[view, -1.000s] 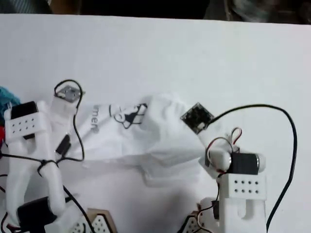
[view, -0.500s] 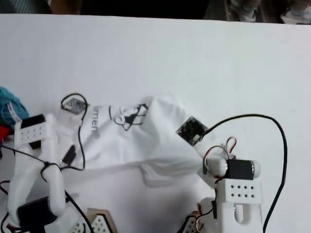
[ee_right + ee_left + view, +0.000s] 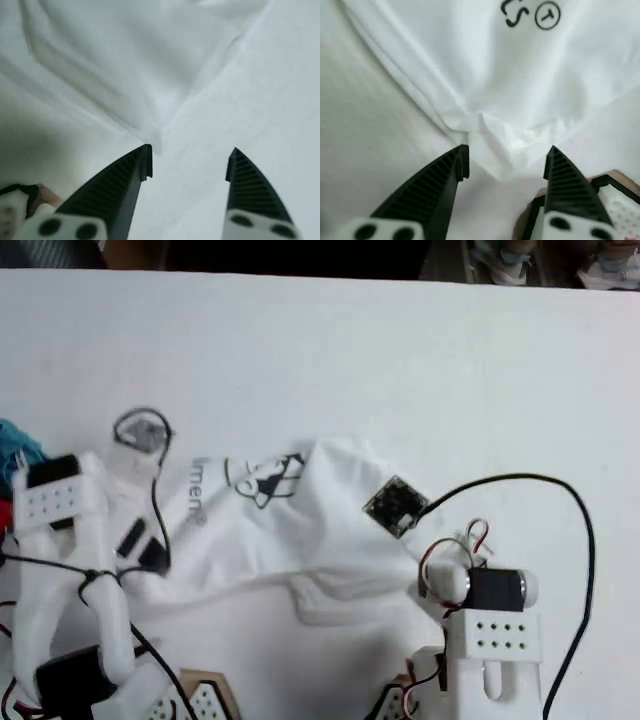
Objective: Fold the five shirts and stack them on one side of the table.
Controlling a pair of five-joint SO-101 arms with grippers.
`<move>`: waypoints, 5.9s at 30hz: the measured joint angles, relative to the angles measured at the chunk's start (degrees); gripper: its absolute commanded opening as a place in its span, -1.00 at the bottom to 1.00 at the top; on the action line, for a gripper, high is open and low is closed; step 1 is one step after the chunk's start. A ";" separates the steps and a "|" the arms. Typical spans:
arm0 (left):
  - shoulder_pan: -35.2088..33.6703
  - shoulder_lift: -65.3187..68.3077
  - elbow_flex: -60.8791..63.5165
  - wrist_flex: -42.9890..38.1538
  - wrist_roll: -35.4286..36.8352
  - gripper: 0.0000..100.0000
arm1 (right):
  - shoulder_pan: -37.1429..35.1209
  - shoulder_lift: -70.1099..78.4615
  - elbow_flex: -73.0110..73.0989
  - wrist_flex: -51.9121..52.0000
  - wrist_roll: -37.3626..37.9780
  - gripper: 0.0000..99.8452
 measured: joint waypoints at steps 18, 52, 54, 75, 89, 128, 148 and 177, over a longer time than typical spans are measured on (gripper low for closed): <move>4.57 27.25 -17.76 -14.86 14.33 -0.46 | -7.82 29.54 -12.31 -28.66 -14.15 -0.69; -1.41 72.70 -84.66 4.84 14.77 -0.46 | -0.18 77.54 -42.90 -26.11 -14.15 -0.68; -1.41 73.93 -86.07 5.01 14.77 -0.46 | -0.62 77.54 -44.13 -23.65 -14.15 -0.68; 3.78 74.64 -97.05 16.44 22.68 -0.95 | -11.60 81.32 -61.27 -22.33 -19.25 -0.96; 13.98 66.37 -81.32 16.44 23.38 -0.95 | -11.60 88.97 -64.97 -22.77 -19.34 -0.96; 6.24 69.45 -84.04 5.54 22.15 -0.95 | -4.22 94.33 -70.42 -19.60 -19.34 -0.96; 10.99 61.80 -74.46 16.44 22.15 -0.95 | -15.74 59.52 -37.98 -10.55 -12.04 -0.96; 7.82 63.47 -62.59 -6.59 22.15 -0.95 | -38.51 51.34 -7.74 -19.43 -10.20 -0.96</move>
